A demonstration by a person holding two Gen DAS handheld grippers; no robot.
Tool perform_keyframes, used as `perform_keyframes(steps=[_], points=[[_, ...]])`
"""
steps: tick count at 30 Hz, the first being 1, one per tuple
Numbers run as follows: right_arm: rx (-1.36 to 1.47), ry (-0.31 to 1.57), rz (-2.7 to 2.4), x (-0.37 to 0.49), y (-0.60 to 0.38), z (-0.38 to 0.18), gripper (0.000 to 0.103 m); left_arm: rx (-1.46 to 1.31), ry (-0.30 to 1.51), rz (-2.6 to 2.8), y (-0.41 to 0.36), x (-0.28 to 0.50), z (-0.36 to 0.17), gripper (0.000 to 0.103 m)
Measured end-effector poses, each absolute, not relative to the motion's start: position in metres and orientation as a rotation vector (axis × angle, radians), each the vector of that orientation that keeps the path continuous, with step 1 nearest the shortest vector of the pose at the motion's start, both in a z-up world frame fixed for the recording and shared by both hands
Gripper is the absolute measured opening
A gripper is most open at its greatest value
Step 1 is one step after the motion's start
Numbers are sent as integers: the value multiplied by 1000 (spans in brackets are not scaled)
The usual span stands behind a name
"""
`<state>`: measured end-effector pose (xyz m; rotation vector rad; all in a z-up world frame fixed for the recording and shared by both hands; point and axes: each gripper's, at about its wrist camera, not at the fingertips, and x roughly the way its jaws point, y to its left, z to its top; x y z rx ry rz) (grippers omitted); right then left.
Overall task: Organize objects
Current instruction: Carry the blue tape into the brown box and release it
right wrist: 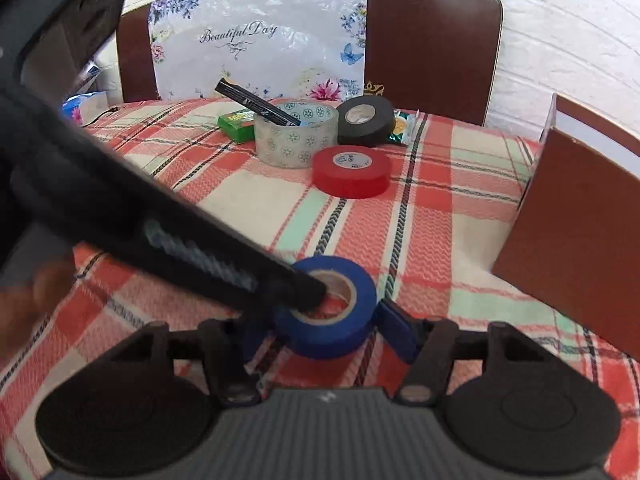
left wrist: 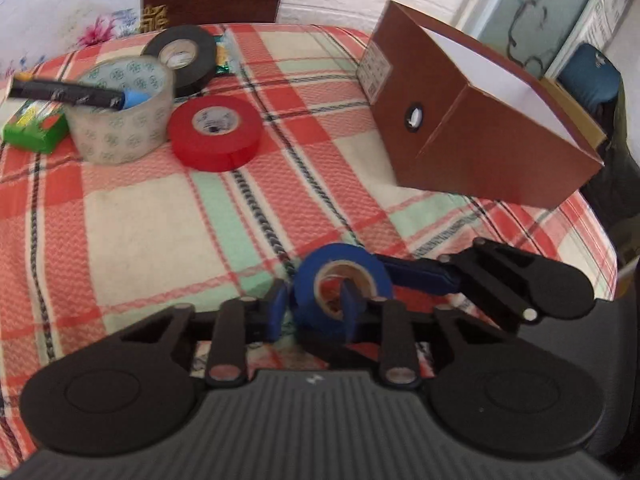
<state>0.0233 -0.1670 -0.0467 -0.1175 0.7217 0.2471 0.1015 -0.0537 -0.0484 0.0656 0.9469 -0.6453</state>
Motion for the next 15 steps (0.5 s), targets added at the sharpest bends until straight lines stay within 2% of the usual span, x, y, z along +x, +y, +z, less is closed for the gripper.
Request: perform_keyframes(steps=[4, 9, 13, 15], points=[[-135, 615, 213, 6, -174, -28, 59, 80, 836, -680, -69, 93, -4, 28], [-87, 384, 101, -8, -213, 31, 59, 89, 647, -758, -118, 88, 62, 29], [-60, 270, 11, -7, -257, 62, 59, 125, 567, -825, -173, 94, 85, 29], [-78, 257, -72, 3, -278, 62, 59, 142, 565, -860, -202, 103, 81, 38]])
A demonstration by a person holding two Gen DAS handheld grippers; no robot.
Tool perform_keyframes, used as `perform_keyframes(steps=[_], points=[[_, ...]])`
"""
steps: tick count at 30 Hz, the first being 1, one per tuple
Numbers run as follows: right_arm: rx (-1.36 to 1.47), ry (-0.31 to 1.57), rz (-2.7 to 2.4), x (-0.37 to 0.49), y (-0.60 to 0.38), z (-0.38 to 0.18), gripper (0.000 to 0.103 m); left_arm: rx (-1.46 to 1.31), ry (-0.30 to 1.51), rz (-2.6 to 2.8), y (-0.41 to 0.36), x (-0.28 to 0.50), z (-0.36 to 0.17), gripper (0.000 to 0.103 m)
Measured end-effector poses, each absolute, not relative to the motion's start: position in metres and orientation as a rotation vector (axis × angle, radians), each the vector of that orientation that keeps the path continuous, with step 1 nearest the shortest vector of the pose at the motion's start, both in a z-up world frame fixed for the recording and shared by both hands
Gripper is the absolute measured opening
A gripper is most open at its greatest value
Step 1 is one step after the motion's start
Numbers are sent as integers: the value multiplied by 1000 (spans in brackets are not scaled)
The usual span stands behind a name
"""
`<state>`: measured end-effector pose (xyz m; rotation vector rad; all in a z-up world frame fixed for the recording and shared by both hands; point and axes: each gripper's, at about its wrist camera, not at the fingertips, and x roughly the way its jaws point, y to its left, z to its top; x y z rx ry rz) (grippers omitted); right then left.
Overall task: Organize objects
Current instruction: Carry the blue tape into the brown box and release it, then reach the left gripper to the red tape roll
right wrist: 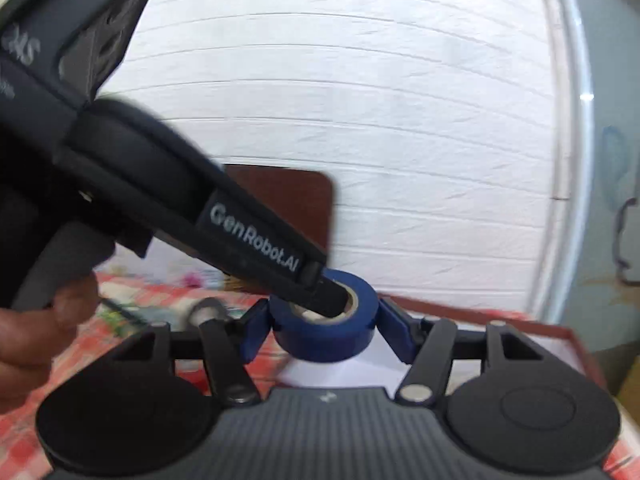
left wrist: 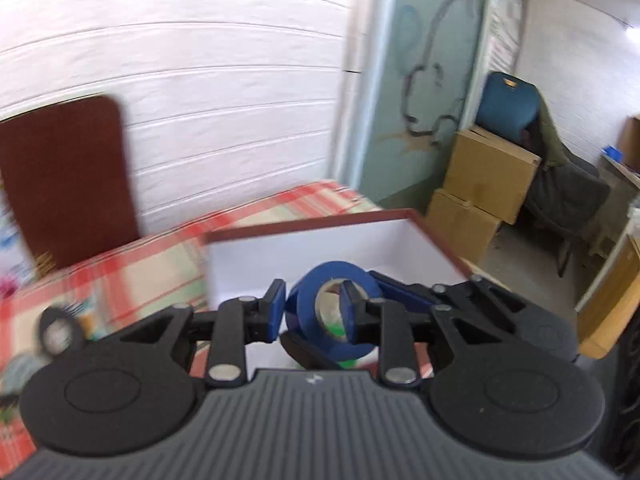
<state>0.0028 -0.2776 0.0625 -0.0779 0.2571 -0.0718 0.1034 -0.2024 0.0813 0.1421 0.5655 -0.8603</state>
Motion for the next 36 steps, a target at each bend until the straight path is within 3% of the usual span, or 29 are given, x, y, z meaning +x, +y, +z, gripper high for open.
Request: perform_keyframes(steps=[1, 2, 3, 5, 8, 13, 18, 25, 30, 33, 36], points=[[-71, 264, -109, 9, -289, 59, 59, 145, 570, -873, -215, 107, 76, 44], [-65, 277, -142, 16, -300, 55, 60, 155, 577, -872, -228, 111, 69, 60], [-68, 300, -178, 24, -309, 48, 62, 174, 572, -843, -239, 113, 64, 65], [-104, 355, -293, 39, -322, 31, 75, 203, 550, -777, -244, 114, 56, 65], [-37, 354, -318, 30, -338, 20, 70, 165, 554, -769, -218, 116, 52, 65], [-8, 251, -319, 2, -326, 15, 70, 89, 548, -651, -142, 119, 50, 71], [-47, 137, -63, -16, -280, 30, 71, 31, 638, -430, -54, 132, 27, 69], [-91, 471, 280, 62, -173, 0, 69, -83, 712, -319, 23, 130, 4, 69], [-178, 600, 256, 142, -139, -34, 86, -131, 737, -334, 41, 134, -4, 69], [-174, 696, 254, 169, -145, -56, 77, -163, 743, -344, 51, 136, -11, 69], [-69, 737, 259, 171, -157, -51, 76, -174, 768, -372, 52, 135, -16, 69]])
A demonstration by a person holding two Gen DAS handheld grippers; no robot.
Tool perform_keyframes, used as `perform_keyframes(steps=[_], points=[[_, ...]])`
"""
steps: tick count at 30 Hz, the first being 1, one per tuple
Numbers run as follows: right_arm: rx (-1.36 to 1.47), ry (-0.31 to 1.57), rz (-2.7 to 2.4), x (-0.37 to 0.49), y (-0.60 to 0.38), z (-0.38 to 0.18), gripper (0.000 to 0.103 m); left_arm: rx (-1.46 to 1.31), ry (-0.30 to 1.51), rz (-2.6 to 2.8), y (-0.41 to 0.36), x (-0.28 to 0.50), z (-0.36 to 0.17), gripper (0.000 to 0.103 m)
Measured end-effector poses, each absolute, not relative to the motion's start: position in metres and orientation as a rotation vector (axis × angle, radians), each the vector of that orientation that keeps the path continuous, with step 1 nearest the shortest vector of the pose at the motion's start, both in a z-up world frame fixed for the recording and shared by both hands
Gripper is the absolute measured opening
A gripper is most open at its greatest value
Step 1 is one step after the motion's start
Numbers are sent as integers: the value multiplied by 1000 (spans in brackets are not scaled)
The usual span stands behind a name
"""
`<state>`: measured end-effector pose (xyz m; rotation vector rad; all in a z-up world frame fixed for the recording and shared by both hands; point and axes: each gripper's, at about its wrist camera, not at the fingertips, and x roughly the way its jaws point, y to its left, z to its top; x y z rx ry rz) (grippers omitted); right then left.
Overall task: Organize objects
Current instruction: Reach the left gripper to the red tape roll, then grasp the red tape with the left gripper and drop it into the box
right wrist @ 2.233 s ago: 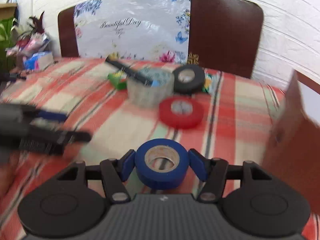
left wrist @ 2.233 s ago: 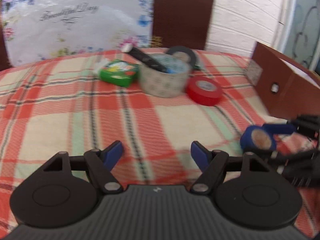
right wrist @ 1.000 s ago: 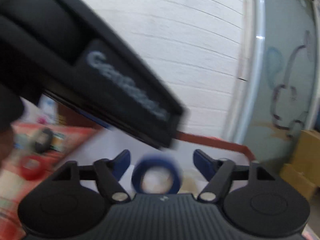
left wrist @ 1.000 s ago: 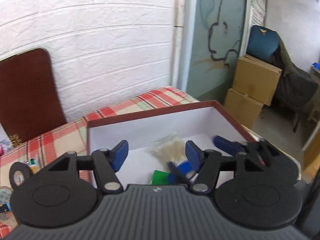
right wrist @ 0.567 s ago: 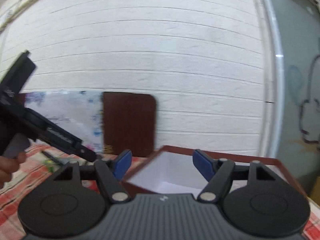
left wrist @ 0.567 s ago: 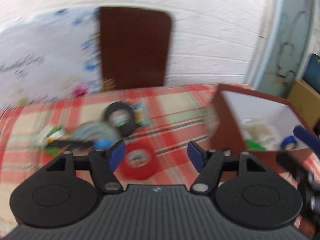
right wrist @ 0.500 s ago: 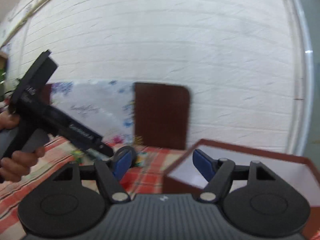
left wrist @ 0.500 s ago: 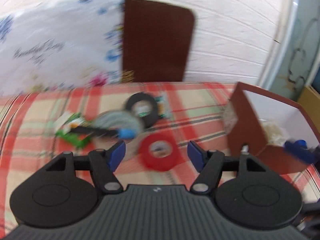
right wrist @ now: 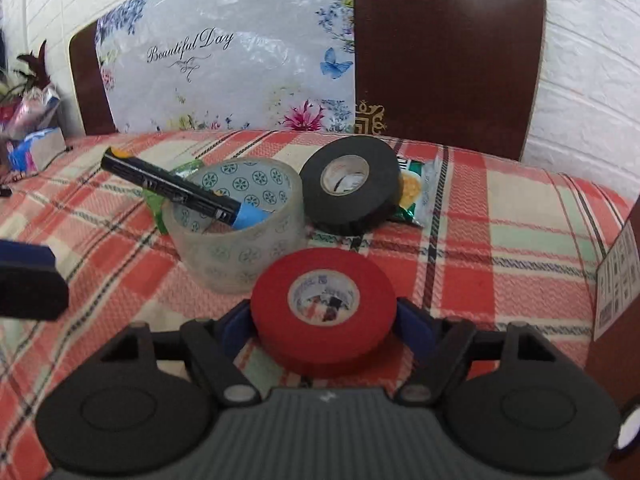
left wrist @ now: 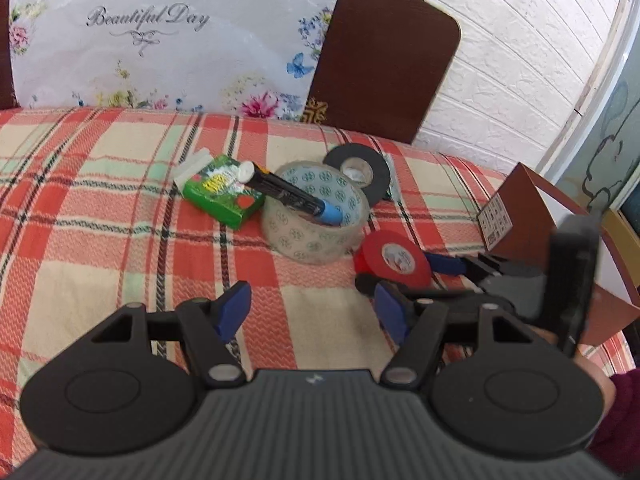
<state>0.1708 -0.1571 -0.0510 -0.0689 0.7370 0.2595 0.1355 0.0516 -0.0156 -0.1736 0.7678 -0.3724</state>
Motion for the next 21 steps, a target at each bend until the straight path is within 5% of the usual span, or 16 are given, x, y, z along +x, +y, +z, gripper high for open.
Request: perform_keyframes(steps=[10, 16, 20, 21], points=[[-67, 722, 262, 1, -180, -48, 77, -61, 839, -637, -14, 102, -23, 69], [-78, 694, 222, -17, -184, -42, 83, 22, 889, -692, -44, 83, -27, 66], [-76, 707, 224, -16, -185, -44, 80, 110, 967, -689, -66, 81, -46, 37], [-72, 712, 235, -15, -185, -45, 72, 109, 962, -679, -67, 81, -51, 37]])
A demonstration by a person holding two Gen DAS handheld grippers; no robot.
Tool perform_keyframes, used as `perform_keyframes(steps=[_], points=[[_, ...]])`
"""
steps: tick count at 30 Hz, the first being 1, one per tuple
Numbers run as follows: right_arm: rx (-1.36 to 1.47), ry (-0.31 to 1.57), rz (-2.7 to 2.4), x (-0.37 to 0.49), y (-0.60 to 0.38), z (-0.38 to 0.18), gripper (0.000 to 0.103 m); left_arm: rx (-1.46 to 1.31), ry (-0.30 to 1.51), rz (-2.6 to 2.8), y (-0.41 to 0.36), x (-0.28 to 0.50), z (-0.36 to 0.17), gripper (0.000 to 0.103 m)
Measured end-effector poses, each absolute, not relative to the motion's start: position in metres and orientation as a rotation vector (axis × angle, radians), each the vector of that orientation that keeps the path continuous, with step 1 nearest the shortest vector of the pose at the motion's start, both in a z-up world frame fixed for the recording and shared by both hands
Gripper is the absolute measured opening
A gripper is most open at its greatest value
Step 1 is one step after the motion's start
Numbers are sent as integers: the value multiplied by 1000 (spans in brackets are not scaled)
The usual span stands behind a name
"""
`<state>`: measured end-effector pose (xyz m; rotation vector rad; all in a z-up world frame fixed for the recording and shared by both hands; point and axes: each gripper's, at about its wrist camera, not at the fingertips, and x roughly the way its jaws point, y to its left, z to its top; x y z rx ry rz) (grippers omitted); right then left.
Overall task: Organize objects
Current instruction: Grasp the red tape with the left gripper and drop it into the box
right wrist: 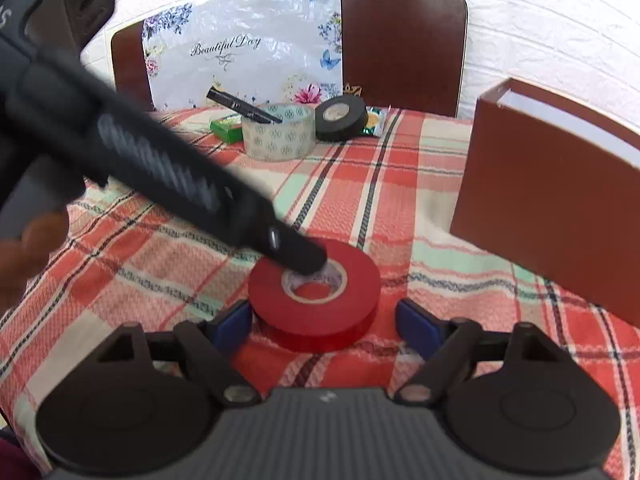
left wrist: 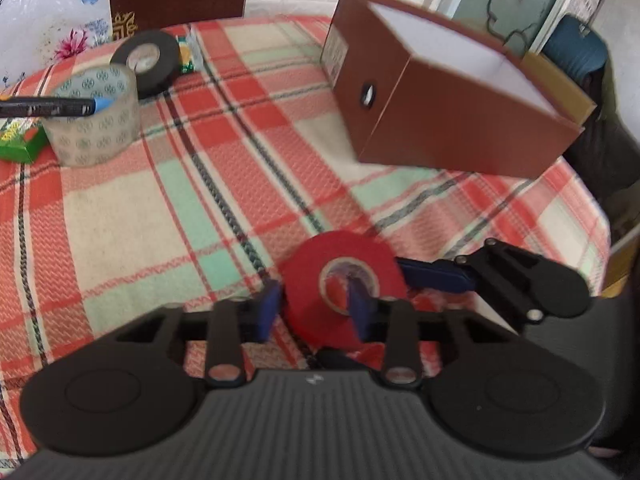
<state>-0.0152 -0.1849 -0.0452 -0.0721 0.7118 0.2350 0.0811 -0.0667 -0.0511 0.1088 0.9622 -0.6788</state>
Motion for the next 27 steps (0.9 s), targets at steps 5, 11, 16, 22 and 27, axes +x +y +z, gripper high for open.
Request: perform_keyframes(steps=[5, 11, 16, 22, 27], points=[[-80, 670, 235, -21, -184, -37, 71, 55, 902, -683, -68, 83, -18, 33], [-89, 392, 94, -16, -218, 32, 71, 16, 644, -750, -113, 103, 58, 33], [-78, 324, -71, 22, -260, 46, 72, 31, 575, -760, -174, 129, 62, 48], [11, 330, -187, 28, -286, 29, 69, 48, 513, -718, -149, 111, 55, 48], [8, 230, -57, -7, -257, 23, 68, 49, 543, -600, -77, 107, 37, 48]])
